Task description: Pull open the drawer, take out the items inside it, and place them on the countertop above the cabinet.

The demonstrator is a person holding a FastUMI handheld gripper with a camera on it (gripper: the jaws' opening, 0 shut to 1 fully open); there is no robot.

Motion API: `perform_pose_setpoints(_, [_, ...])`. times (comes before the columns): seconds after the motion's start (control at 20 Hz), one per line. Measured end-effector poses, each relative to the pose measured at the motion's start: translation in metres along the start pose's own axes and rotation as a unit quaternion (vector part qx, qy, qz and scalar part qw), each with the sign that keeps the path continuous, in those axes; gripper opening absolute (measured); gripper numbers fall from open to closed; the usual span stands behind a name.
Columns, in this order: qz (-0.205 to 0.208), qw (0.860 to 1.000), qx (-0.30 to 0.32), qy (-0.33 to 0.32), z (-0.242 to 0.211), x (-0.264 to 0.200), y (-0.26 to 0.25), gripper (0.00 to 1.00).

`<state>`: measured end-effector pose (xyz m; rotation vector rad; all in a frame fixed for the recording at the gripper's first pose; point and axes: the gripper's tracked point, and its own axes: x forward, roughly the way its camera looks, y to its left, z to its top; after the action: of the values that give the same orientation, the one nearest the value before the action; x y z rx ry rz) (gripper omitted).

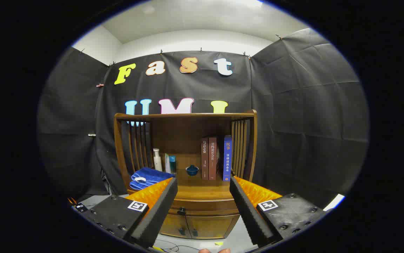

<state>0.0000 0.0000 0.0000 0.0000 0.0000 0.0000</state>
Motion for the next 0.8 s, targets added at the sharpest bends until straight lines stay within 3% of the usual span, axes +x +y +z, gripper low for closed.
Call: perform_pose_setpoints(0.8, [-0.003,1.0,0.003,0.004,-0.0033,0.0,-0.0014,0.98])
